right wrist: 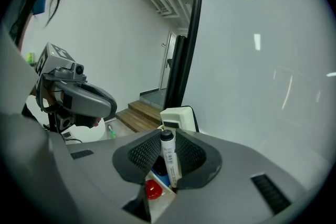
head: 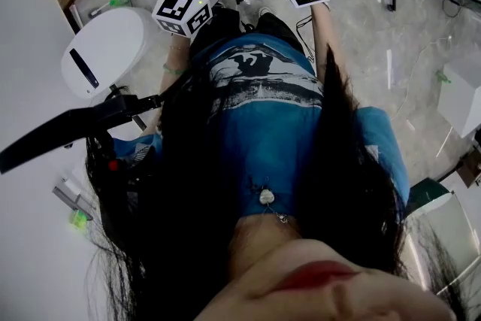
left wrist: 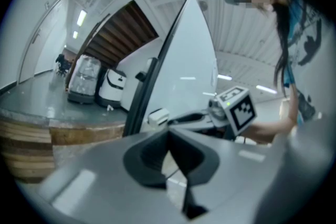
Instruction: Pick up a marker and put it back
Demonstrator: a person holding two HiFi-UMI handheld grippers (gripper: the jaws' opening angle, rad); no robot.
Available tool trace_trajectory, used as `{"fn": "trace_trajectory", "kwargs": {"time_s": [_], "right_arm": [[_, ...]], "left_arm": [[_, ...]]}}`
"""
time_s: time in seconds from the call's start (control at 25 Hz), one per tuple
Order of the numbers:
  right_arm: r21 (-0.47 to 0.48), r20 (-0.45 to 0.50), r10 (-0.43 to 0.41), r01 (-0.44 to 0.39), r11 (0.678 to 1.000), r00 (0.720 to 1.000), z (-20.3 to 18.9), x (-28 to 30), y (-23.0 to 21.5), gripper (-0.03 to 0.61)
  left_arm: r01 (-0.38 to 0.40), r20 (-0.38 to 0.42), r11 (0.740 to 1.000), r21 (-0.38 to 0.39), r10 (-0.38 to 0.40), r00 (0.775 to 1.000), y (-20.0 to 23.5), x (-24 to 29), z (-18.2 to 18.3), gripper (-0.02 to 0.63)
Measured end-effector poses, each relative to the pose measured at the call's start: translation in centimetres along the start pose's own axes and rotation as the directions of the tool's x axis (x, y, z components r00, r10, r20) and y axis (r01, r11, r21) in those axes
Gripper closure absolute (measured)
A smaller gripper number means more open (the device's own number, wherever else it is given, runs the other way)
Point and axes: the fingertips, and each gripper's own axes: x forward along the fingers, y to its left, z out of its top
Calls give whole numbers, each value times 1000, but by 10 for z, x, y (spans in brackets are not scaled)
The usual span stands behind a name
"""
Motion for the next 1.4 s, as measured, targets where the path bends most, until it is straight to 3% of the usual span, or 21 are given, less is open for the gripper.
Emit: {"fn": "trace_trajectory", "kwargs": {"time_s": [0.16,0.32,0.6,0.92,1.2,1.4], "right_arm": [[16,24,32,-32,999,999,2,5,9,494],[98,75,88,-96,991,993,10,4,15,489],[212,194,94,-135,968,976,31,-12,10,488],[395,305,65,-188,899,950,42,-26,-5,488],[407,323,93,-227,885,942,25,-66,-6,505],[396,329,144,-274,876,933,-6,-100,-18,537]], "left_arm": [[-11,1,1000,-2,11,1000,4,-3,-1,623],[-27,1,1000,-3,27,1000,9,-4,0,623],[-45,3,999,-4,45,999,7,-8,0,623],[-70,5,998,-11,70,998,12,-4,7,623],[-118,23,993,-6,118,993,-25,5,0,623],[-196,53,980,-18,196,979,-65,27,-11,623]]}}
